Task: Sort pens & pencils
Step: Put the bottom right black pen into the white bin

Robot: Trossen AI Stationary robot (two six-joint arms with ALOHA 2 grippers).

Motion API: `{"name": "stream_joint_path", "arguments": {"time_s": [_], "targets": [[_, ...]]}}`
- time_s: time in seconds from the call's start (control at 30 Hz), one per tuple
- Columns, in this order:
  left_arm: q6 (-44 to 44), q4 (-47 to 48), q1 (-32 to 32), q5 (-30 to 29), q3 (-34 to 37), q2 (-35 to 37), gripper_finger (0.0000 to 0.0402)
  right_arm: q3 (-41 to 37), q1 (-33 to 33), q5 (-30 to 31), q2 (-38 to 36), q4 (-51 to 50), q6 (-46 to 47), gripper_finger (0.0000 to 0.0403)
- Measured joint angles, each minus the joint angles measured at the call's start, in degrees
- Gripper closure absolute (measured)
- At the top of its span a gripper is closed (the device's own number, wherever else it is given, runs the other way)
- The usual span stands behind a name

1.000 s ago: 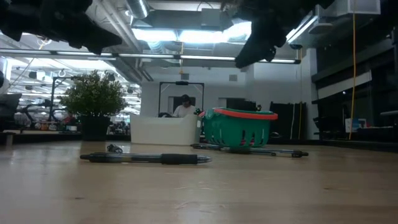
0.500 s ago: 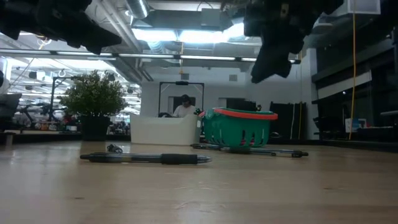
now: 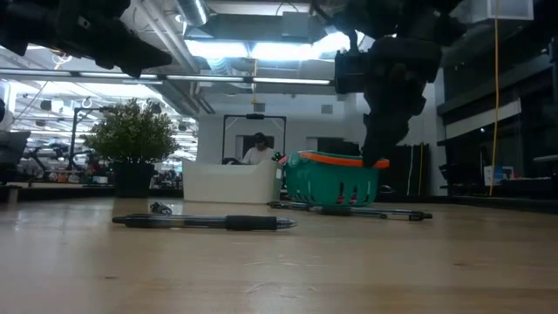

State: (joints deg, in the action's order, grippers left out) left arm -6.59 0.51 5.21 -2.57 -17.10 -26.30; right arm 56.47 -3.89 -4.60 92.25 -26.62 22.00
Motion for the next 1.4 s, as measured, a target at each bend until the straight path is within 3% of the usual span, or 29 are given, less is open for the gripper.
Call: {"name": "stream_joint_path", "arguments": {"time_s": [0.2,0.77,1.1,1.23,1.4], "targets": [[0.00,0.39,0.00,0.00,0.00,-0.12,0.0388,0.00,0.30,0.42,0.05,-2.02,0.11,0.0209],[0.00,0.36,0.01,-1.23,0.00,-1.83,0.0388,0.10,0.30,3.21,10.35,0.33,-3.21,0.0212],[0.09,0.10,0.00,-1.22,0.00,-2.90,0.0388,0.33,0.34,3.84,12.82,0.44,-2.72,0.0212],[0.81,-0.13,0.00,-1.24,0.00,-4.48,0.0388,0.31,1.08,5.35,12.83,0.29,-0.86,0.0221],[1.98,-0.16,0.00,-1.22,0.00,-6.94,0.0388,0.24,3.33,0.90,12.83,0.10,0.07,0.0254]]}}
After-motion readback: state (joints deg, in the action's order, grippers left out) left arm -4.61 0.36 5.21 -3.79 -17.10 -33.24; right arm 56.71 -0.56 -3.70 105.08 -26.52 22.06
